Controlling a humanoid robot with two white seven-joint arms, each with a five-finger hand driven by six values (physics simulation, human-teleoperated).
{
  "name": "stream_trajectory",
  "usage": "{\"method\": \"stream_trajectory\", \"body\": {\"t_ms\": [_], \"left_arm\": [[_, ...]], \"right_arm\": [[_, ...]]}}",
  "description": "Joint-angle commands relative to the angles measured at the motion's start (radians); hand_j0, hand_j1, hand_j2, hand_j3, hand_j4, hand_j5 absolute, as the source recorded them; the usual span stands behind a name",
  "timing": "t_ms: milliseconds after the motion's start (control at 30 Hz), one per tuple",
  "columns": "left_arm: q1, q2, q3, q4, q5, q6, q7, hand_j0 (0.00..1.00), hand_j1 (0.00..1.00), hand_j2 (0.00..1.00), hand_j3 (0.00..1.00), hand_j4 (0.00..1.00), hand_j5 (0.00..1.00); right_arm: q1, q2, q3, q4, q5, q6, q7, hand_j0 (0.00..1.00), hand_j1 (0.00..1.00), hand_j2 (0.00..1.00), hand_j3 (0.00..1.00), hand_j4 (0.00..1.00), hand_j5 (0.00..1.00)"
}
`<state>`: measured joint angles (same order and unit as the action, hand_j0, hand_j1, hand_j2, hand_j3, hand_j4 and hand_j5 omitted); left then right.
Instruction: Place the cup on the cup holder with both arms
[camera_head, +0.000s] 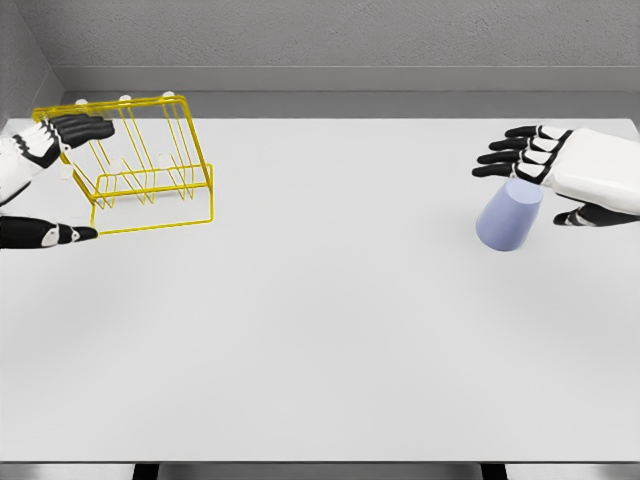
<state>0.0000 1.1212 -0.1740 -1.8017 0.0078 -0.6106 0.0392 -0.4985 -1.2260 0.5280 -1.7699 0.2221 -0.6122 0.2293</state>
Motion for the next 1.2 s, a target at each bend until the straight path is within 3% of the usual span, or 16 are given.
{"method": "stream_trajectory", "body": {"t_ms": [0, 167, 267, 300, 400, 500, 600, 667, 700, 733, 800, 867, 933, 1000, 1167], "left_arm": [[0.002, -0.005, -0.010, -0.001, 0.004, 0.000, 0.001, 1.00, 1.00, 1.00, 1.00, 1.00, 1.00], [0.000, -0.020, -0.007, -0.001, 0.006, 0.000, 0.001, 1.00, 1.00, 1.00, 1.00, 1.00, 1.00], [0.000, -0.040, -0.006, 0.001, 0.006, 0.000, 0.001, 1.00, 1.00, 1.00, 1.00, 1.00, 1.00], [0.000, -0.046, -0.009, -0.001, 0.006, 0.000, 0.001, 1.00, 1.00, 1.00, 1.00, 1.00, 1.00], [-0.002, -0.055, -0.007, 0.001, 0.006, 0.000, 0.001, 1.00, 1.00, 1.00, 1.00, 1.00, 1.00], [0.000, -0.058, -0.027, -0.001, 0.004, 0.000, 0.001, 1.00, 1.00, 1.00, 1.00, 1.00, 1.00], [-0.002, -0.075, -0.111, 0.001, 0.024, 0.000, 0.007, 1.00, 1.00, 1.00, 1.00, 1.00, 1.00], [-0.005, -0.075, -0.179, 0.001, 0.124, 0.000, 0.002, 1.00, 1.00, 1.00, 1.00, 1.00, 1.00], [-0.008, -0.075, -0.223, 0.001, 0.167, 0.000, 0.001, 1.00, 1.00, 1.00, 1.00, 1.00, 1.00], [-0.011, -0.072, -0.257, 0.001, 0.201, 0.000, -0.004, 1.00, 1.00, 1.00, 1.00, 1.00, 1.00], [-0.011, -0.072, -0.277, 0.001, 0.236, 0.000, -0.030, 1.00, 1.00, 1.00, 1.00, 1.00, 1.00], [-0.014, -0.070, -0.312, 0.001, 0.314, 0.000, -0.074, 1.00, 1.00, 1.00, 1.00, 1.00, 1.00], [-0.014, -0.075, -0.346, 0.001, 0.408, 0.000, -0.143, 1.00, 1.00, 1.00, 1.00, 1.00, 1.00], [-0.014, -0.075, -0.381, 0.001, 0.451, 0.000, -0.171, 1.00, 1.00, 1.00, 1.00, 1.00, 1.00], [-0.012, -0.075, -0.417, 0.001, 0.621, 0.000, -0.173, 1.00, 1.00, 1.00, 1.00, 1.00, 1.00]], "right_arm": [[0.000, -0.001, 0.001, 0.000, -0.006, 0.001, -0.002, 1.00, 1.00, 1.00, 1.00, 1.00, 1.00], [0.000, -0.004, 0.000, 0.000, -0.007, 0.001, -0.002, 1.00, 1.00, 1.00, 1.00, 1.00, 1.00], [0.000, -0.004, -0.011, 0.001, -0.018, 0.001, -0.088, 1.00, 1.00, 1.00, 1.00, 1.00, 1.00], [0.002, -0.015, -0.006, 0.004, -0.046, 0.001, -0.126, 1.00, 1.00, 1.00, 1.00, 1.00, 1.00], [0.017, -0.033, 0.038, 0.033, -0.302, 0.001, -0.114, 1.00, 1.00, 1.00, 1.00, 1.00, 1.00], [0.032, -0.030, 0.041, 0.029, -0.550, 0.001, 0.108, 1.00, 1.00, 1.00, 1.00, 1.00, 1.00], [0.026, -0.012, 0.030, 0.056, -0.615, 0.001, 0.241, 1.00, 1.00, 1.00, 1.00, 1.00, 1.00], [0.018, 0.036, 0.029, 0.132, -0.655, 0.001, 0.286, 1.00, 1.00, 1.00, 1.00, 1.00, 1.00], [0.014, 0.043, 0.029, 0.162, -0.642, 0.001, 0.294, 1.00, 1.00, 1.00, 1.00, 1.00, 1.00], [-0.035, 0.065, 0.027, 0.201, -0.613, 0.001, 0.329, 1.00, 1.00, 1.00, 1.00, 1.00, 1.00], [-0.141, 0.183, 0.026, 0.268, -0.443, 0.001, 0.370, 1.00, 1.00, 1.00, 1.00, 1.00, 1.00], [-0.190, 0.241, 0.021, 0.283, -0.294, 0.001, 0.370, 1.00, 1.00, 1.00, 1.00, 1.00, 1.00], [-0.199, 0.246, 0.021, 0.302, -0.211, 0.001, 0.377, 1.00, 1.00, 1.00, 1.00, 1.00, 1.00], [-0.204, 0.246, 0.023, 0.345, -0.127, 0.001, 0.377, 1.00, 1.00, 1.00, 1.00, 1.00, 1.00], [-0.224, 0.220, 0.004, 0.425, -0.106, 0.001, 0.377, 1.00, 1.00, 1.00, 1.00, 1.00, 1.00]]}}
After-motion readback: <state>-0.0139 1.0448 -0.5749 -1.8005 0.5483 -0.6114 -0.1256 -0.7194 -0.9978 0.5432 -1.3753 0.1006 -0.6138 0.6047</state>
